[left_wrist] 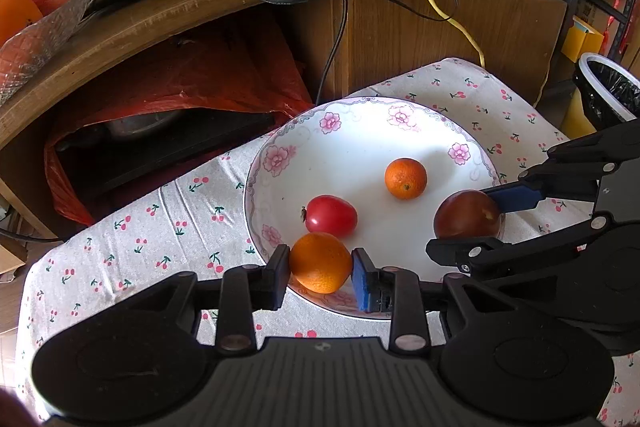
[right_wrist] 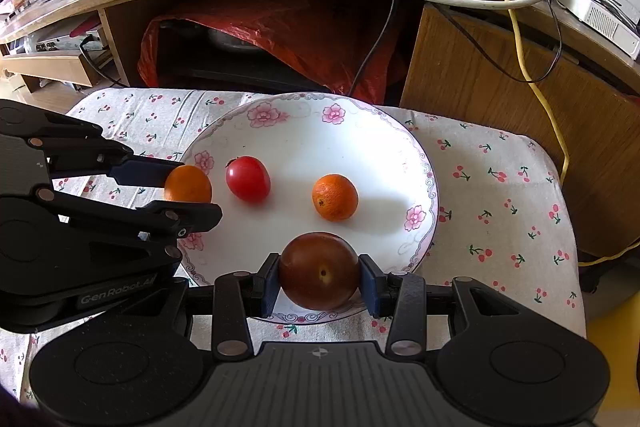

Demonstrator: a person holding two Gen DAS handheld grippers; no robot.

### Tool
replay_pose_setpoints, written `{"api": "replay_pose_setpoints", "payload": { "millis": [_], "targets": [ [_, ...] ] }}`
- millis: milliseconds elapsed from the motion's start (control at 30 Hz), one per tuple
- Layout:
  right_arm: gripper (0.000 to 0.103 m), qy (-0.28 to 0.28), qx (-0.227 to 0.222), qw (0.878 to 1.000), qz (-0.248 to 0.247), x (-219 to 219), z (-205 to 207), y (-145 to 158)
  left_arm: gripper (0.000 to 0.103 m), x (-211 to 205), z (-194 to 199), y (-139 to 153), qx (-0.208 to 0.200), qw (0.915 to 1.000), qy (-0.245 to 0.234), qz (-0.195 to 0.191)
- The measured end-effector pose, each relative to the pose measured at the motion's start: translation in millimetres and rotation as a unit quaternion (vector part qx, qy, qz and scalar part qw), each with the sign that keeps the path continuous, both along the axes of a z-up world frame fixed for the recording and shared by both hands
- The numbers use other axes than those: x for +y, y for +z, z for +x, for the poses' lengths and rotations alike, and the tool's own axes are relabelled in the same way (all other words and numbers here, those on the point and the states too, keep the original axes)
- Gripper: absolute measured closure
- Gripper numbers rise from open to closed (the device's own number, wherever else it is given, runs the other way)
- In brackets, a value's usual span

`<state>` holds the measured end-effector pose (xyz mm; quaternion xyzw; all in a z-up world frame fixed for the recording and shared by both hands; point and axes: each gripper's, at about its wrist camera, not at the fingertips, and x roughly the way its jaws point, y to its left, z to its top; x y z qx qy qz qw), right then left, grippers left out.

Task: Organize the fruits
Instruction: 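Carry the dark tomato and tangerine in both tools toward the bowl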

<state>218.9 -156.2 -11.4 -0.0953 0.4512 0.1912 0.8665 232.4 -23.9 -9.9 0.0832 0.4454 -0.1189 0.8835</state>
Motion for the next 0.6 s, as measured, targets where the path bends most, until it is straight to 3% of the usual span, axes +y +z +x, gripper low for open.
{"api": "replay_pose_setpoints", "payload": {
  "millis": [600],
  "targets": [
    [0.067, 0.000, -0.001, 1.000, -0.001, -0.4, 1.7, -0.6, 0.062, 0.7, 0.6, 0.5, -0.002, 1.0000, 0.001, 0.001]
  ]
}}
